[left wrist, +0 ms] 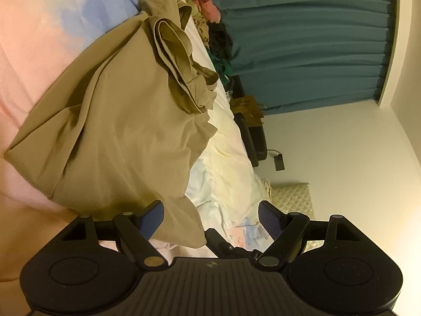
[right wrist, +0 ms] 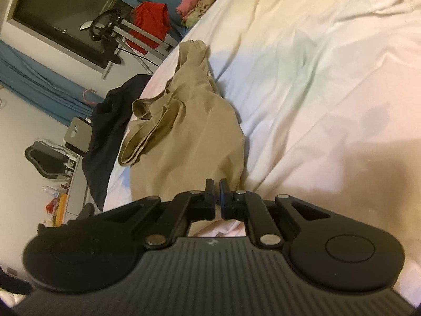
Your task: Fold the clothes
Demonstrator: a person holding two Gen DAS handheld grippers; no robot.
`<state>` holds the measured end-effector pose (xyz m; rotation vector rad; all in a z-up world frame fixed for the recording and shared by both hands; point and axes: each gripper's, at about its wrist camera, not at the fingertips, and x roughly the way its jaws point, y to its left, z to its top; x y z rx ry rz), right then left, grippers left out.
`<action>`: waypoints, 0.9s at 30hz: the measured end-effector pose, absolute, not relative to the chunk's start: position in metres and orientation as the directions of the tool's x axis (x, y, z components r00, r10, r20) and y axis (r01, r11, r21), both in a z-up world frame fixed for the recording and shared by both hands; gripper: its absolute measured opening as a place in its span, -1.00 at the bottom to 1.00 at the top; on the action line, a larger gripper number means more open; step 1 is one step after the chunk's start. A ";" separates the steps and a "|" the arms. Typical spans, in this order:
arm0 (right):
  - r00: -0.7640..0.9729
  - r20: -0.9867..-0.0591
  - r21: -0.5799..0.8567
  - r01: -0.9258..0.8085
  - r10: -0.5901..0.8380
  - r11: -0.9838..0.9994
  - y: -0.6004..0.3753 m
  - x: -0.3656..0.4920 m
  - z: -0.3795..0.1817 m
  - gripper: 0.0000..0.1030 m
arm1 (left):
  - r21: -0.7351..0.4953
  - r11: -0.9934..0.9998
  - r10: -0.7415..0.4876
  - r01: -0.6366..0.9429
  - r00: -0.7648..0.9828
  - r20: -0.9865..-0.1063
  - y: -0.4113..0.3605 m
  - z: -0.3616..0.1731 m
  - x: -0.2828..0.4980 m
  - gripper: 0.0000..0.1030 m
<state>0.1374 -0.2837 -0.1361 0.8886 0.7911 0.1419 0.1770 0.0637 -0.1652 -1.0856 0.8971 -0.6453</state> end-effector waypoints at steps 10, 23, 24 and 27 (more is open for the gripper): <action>0.751 -0.498 0.810 0.225 0.433 0.542 -0.282 0.133 -0.136 0.83 | -0.932 0.360 -0.821 0.035 0.487 -0.298 0.061 -0.162 0.180 0.56; 0.712 -0.483 0.861 0.281 0.510 0.423 -0.276 0.138 -0.163 -0.21 | -0.929 0.367 -0.831 0.045 0.464 -0.306 0.052 -0.163 0.181 0.56; 0.713 -0.484 0.858 0.275 0.507 0.433 -0.274 0.138 -0.162 -0.34 | -0.928 0.369 -0.833 0.048 0.459 -0.308 0.051 -0.163 0.181 0.56; 0.727 -0.472 0.855 0.241 0.498 0.459 -0.272 0.139 -0.156 -0.64 | -0.925 0.377 -0.836 0.055 0.451 -0.313 0.046 -0.165 0.181 0.56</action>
